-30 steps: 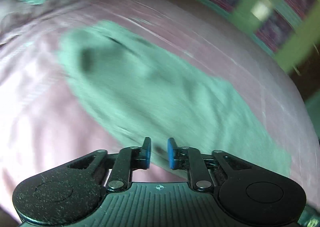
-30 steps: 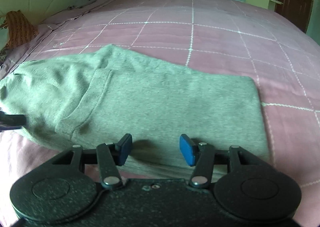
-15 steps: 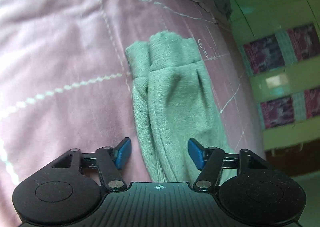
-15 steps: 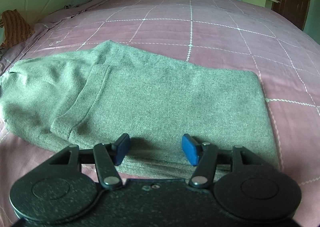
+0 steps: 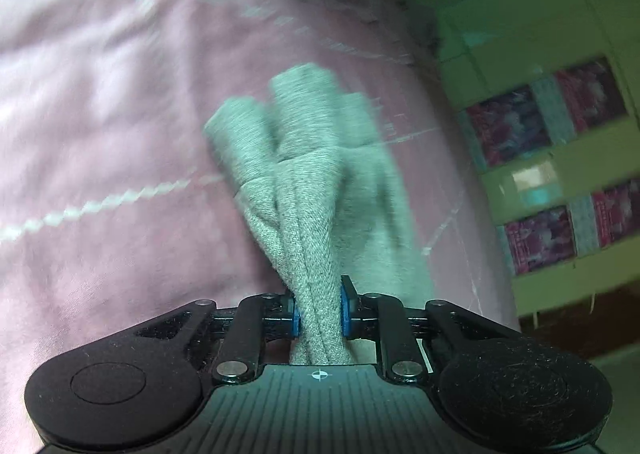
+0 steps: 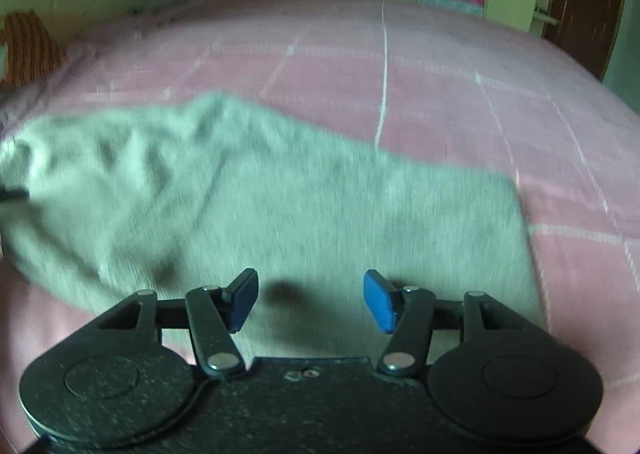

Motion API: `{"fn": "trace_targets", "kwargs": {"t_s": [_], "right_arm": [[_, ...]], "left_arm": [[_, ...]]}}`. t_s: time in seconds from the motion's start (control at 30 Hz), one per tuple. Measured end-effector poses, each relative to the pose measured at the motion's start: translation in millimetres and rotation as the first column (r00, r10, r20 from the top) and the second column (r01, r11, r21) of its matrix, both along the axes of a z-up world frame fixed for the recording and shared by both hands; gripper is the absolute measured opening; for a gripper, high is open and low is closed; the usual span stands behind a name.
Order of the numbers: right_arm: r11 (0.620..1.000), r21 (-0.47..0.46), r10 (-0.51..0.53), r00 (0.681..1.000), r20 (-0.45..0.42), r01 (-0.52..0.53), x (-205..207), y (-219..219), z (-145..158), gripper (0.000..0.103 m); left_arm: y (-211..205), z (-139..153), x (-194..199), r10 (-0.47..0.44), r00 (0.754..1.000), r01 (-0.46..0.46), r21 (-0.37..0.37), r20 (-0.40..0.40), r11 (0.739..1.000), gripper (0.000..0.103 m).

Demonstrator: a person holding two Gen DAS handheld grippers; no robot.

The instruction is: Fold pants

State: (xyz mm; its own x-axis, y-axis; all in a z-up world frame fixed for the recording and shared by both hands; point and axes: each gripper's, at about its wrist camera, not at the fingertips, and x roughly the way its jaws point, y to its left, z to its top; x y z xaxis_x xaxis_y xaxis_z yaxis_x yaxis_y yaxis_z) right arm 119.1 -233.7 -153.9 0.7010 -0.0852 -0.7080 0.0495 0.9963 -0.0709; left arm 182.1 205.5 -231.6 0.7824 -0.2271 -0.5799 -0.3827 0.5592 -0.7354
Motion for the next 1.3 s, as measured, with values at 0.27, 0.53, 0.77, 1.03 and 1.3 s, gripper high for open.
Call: {"fn": "trace_targets", "kwargs": {"t_s": [0.27, 0.53, 0.77, 1.03, 1.3], "right_arm": [[0.996, -0.05, 0.07, 0.989, -0.132, -0.077, 26.0, 15.3, -21.3, 0.061], [0.966, 0.214, -0.141, 0.989, -0.033, 0.145, -9.1, -70.9, 19.3, 0.06], [0.942, 0.255, -0.217, 0.975, -0.036, 0.219, -43.9, -123.9, 24.6, 0.063], [0.89, 0.414, -0.192, 0.981, -0.038, 0.191, -48.1, -133.9, 22.1, 0.068], [0.791, 0.561, -0.219, 0.969, -0.112, 0.244, -20.1, -136.4, 13.0, 0.076]], "left_arm": [[-121.2, 121.5, 21.6, -0.438, 0.872, 0.302, 0.465, 0.217, 0.832, 0.018], [-311.8, 92.1, 5.1, -0.849, 0.528, 0.657, 0.651, -0.037, 0.38, 0.018], [-341.4, 74.3, -15.2, -0.866, 0.474, 0.72, 0.637, -0.158, 0.277, 0.027], [-278.5, 72.4, -9.7, -0.701, 0.7, 0.643, 0.549, -0.137, 0.534, 0.027], [-250.8, 31.0, -12.5, -0.646, 0.747, 0.645, 0.406, -0.156, 0.648, 0.027]]}}
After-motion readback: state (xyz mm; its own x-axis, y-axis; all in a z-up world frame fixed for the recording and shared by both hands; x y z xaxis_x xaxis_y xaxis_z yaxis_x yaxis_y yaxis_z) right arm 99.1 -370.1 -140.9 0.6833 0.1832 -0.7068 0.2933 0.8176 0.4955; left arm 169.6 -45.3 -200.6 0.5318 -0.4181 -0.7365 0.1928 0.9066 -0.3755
